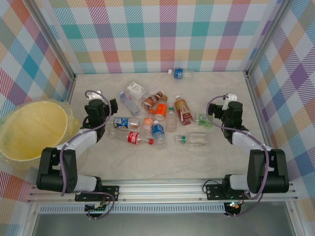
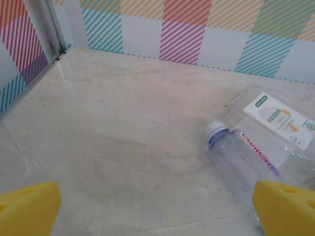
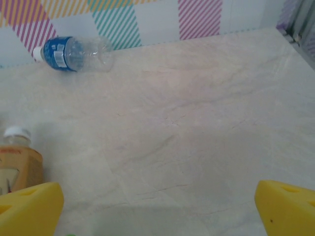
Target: Put the plastic bottles in the bin
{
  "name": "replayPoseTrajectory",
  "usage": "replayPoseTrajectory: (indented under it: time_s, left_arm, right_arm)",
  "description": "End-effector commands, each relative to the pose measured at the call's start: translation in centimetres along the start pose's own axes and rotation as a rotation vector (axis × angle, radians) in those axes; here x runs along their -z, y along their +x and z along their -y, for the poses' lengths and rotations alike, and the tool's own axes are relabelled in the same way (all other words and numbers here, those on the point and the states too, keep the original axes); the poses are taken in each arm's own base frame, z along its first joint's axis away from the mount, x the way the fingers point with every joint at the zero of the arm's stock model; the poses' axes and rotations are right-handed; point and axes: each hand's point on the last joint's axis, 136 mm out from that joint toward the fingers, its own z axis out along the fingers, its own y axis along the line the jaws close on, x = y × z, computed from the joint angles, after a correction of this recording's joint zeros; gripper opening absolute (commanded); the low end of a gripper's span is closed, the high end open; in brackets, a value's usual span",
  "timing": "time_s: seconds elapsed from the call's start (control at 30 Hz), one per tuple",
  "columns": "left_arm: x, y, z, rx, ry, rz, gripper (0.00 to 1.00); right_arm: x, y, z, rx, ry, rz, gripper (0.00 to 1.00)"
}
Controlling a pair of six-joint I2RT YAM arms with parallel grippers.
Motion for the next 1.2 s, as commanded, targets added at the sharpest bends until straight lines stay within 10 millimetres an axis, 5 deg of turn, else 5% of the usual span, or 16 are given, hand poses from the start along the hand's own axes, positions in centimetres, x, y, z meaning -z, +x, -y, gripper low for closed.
replayPoseTrajectory:
  time_s: [0.0, 0.2, 0.43, 0.6, 0.8, 1.17]
  left_arm:
    - [0.9, 1.3, 0.2, 0.050, -0.049, -0.138, 1.00]
    - [2.9, 2.5, 1.6, 0.267, -0.040, -0.270, 1.00]
    - [5.0, 4.7, 3.7, 0.449, 0.039, -0.456, 1.00]
    - [6.0, 5.5, 4.0, 0.487, 0.052, -0.501, 1.00]
    - [7.0, 5.3, 3.8, 0.536, 0.068, -0.478, 1.00]
    - [6.9, 4.2, 2.3, 0.622, -0.002, -0.385, 1.00]
  right_arm:
    - [0.7, 3.1, 0.2, -0.158, 0.035, -0.227, 1.00]
    - [1.5, 4.8, -4.5, 0.031, -0.257, -0.428, 1.00]
    - [1.9, 4.6, -6.9, 0.384, -0.485, -0.515, 1.00]
    - [2.0, 4.5, -7.8, 0.548, -0.565, -0.586, 1.00]
    - [1.7, 6.7, -7.5, 0.786, -0.597, -0.702, 1.00]
    - [-3.0, 10.0, -6.7, 1.048, -0.540, -0.766, 0.95]
